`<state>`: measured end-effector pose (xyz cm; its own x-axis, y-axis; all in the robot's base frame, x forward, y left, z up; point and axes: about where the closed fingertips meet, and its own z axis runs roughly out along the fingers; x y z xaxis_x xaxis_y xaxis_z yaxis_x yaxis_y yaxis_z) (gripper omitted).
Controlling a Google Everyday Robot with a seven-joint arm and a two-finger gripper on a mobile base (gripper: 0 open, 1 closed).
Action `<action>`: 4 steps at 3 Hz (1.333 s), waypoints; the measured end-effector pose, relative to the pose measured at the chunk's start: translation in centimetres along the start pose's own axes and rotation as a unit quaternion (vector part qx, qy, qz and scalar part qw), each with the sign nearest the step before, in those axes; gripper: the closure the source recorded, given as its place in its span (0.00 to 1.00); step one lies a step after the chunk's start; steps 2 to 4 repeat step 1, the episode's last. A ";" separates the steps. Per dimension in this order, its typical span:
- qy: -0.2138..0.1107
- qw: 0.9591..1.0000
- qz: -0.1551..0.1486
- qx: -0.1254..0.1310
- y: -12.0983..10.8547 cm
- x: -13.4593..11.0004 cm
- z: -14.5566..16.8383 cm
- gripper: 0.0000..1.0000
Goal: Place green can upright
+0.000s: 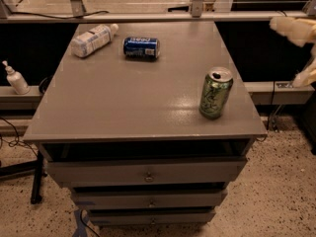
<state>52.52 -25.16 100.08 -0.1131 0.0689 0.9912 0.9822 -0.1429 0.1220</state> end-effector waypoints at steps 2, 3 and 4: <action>0.009 1.000 -0.001 -0.018 0.9 1.2 -0.3 0.00; 0.009 1.000 -0.001 -0.018 0.9 1.2 -0.3 0.00; 0.009 1.000 -0.001 -0.018 0.9 1.2 -0.3 0.00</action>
Offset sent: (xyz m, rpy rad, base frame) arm 0.0000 0.0000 0.0000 0.0000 0.0000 0.0000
